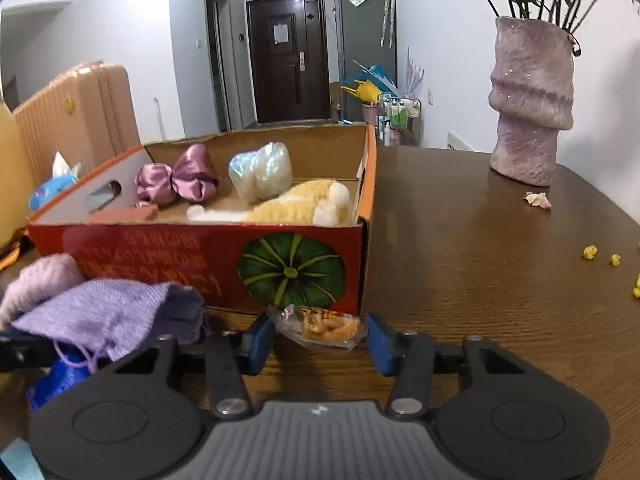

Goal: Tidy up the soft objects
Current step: 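Close the left tool on the white block while the right tool grasps the snack packet, then carry the white block and snack packet with both tools over the box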

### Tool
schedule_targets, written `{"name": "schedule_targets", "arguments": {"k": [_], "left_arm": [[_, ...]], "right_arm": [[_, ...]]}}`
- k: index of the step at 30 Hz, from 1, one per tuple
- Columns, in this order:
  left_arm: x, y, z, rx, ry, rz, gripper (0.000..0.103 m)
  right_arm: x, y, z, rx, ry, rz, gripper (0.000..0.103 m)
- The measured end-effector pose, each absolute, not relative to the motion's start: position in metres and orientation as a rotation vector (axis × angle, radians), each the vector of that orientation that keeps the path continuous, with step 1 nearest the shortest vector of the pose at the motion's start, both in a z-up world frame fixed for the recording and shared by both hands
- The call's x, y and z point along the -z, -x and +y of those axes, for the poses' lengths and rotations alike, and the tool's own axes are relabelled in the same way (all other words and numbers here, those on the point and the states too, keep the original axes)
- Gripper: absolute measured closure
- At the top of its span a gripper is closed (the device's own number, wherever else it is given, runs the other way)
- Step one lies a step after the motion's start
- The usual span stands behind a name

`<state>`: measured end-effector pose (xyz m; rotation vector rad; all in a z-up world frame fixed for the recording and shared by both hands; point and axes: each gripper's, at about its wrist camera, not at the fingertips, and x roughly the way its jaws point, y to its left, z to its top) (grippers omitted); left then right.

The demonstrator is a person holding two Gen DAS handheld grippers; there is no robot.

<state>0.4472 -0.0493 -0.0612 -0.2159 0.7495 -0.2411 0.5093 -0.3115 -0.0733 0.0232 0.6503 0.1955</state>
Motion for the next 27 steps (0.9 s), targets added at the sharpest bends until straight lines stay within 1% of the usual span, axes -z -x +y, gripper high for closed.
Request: {"name": "schedule_targets", "arguments": {"k": [1, 5, 8, 14, 19, 23, 27], "left_arm": [[0.060, -0.445, -0.051, 0.236, 0.204, 0.745, 0.076], [0.055, -0.429, -0.046, 0.226, 0.219, 0.757, 0.078], [0.054, -0.406, -0.032, 0.220, 0.262, 0.779, 0.078], [0.043, -0.343, -0.011, 0.191, 0.253, 0.773, 0.078], [0.016, -0.303, -0.003, 0.198, 0.243, 0.682, 0.078], [0.003, -0.294, -0.003, 0.213, 0.236, 0.644, 0.078], [-0.015, -0.314, 0.001, 0.229, 0.216, 0.611, 0.078]], "right_arm": [[0.073, -0.509, -0.311, -0.194, -0.022, 0.647, 0.060], [0.072, -0.502, -0.308, -0.196, -0.015, 0.646, 0.062], [0.069, -0.479, -0.308, -0.215, -0.043, 0.645, 0.062], [0.056, -0.383, -0.300, -0.291, -0.093, 0.604, 0.062], [0.034, -0.314, -0.290, -0.372, -0.119, 0.547, 0.062], [0.018, -0.294, -0.281, -0.402, -0.094, 0.504, 0.062], [-0.005, -0.308, -0.272, -0.441, -0.067, 0.457, 0.062]]}}
